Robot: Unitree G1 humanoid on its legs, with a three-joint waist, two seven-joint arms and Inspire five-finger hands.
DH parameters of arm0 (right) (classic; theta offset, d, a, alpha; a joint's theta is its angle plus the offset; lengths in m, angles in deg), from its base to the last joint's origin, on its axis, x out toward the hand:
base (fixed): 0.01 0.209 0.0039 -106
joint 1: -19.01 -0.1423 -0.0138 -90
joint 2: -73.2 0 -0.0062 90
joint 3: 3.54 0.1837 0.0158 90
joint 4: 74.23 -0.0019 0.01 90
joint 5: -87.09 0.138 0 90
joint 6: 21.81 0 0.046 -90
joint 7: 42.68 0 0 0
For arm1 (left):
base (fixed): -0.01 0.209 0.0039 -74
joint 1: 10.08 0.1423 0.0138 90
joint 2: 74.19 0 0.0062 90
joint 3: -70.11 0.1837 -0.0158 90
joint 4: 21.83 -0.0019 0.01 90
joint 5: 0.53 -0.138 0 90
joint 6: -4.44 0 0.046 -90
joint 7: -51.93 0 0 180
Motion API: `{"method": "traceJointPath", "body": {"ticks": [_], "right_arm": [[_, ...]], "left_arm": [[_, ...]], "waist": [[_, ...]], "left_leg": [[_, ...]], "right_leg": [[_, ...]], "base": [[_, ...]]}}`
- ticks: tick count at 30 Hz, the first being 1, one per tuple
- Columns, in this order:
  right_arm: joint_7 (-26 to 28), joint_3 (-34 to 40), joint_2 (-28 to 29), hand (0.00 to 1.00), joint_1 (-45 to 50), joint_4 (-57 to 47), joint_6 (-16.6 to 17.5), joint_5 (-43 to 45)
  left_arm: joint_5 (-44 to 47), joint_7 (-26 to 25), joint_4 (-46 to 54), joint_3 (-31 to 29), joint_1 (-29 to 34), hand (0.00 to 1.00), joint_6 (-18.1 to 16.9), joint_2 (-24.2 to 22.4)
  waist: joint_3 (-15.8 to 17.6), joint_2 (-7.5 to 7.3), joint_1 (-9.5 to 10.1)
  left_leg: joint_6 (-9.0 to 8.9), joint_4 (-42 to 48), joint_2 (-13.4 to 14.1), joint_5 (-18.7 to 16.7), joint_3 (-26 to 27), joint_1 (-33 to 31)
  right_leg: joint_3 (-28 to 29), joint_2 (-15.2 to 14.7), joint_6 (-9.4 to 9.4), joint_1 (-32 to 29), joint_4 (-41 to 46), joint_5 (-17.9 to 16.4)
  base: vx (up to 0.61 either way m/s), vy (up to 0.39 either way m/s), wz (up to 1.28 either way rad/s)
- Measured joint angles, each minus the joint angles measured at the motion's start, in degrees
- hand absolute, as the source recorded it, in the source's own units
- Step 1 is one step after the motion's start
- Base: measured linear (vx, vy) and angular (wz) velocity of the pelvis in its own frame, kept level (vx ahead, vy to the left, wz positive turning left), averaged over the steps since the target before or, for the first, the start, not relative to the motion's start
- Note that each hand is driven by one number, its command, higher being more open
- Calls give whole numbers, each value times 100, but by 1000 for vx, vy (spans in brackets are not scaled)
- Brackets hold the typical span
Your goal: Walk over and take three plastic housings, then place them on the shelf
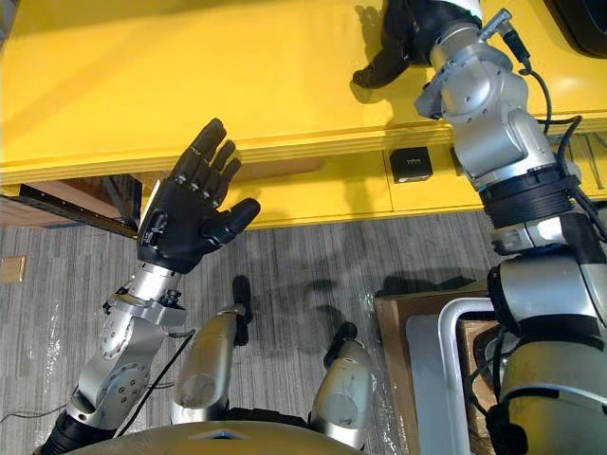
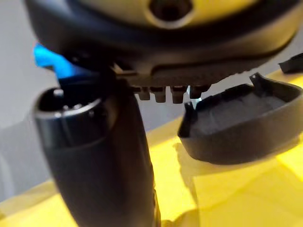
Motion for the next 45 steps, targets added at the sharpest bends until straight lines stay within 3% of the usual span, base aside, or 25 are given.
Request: {"method": "traceJointPath", "body": {"ticks": [9,18,21,24,25,31,43,44,45], "right_arm": [[102,-62,13,100,-633,1099,-651,276],[446,-20,222,100,-783,1369,-667,283],[726,-42,224,100,-787,1389,-510,269],[1007,-317,221,100,-853,1484,-176,107],[1101,-605,187,100,-896,1522,82,43],[1173,-1241,66,100,-1018,1574,634,-312],[1432,-2120,-393,100,-1216,1711,1023,-410],[1436,-2131,-405,0,-1216,1717,1053,-504],[1437,-2147,-408,0,-1218,1711,1062,-596]], "left_arm": [[172,53,-2,-6,-106,100,6,-9],[184,131,11,-14,-339,100,31,-123],[181,131,11,-31,-346,100,53,-120],[183,135,11,-152,-356,100,81,-106],[189,147,11,-216,-403,100,116,-104],[223,275,11,-255,-496,100,133,-67],[375,626,5,-612,-366,100,133,356],[376,636,5,-619,-310,100,130,369],[375,637,4,-618,-258,100,130,376]], "waist": [[0,1,112],[-1,8,78],[-2,9,58],[-2,9,28],[-4,12,23],[-12,34,17],[-23,55,118],[-25,58,124],[-26,61,124]], "left_leg": [[44,8,-16,30,-16,-32],[-1,-134,-75,81,10,49],[-1,-203,-87,127,11,76],[-11,-220,-102,143,11,103],[-21,-323,-138,205,6,161],[-31,-604,-160,365,-49,256],[-51,-702,-182,483,-194,319],[-51,-704,-183,483,-195,319],[-51,-704,-182,483,-196,322]], "right_leg": [[-19,-14,-5,-15,11,5],[9,-84,-28,-52,90,-17],[8,-89,-30,-58,91,-17],[12,-94,-49,-62,135,-32],[8,-105,-69,-61,175,-52],[-76,-105,-117,-59,219,-108],[-233,-89,-150,109,163,-110],[-234,-87,-147,116,149,-107],[-235,-79,-142,129,129,-102]], "base": [[0,0,0],[0,0,0],[0,0,0],[0,0,0],[0,0,0],[-13,-55,6],[0,-28,6],[0,0,0],[0,0,0]]}}
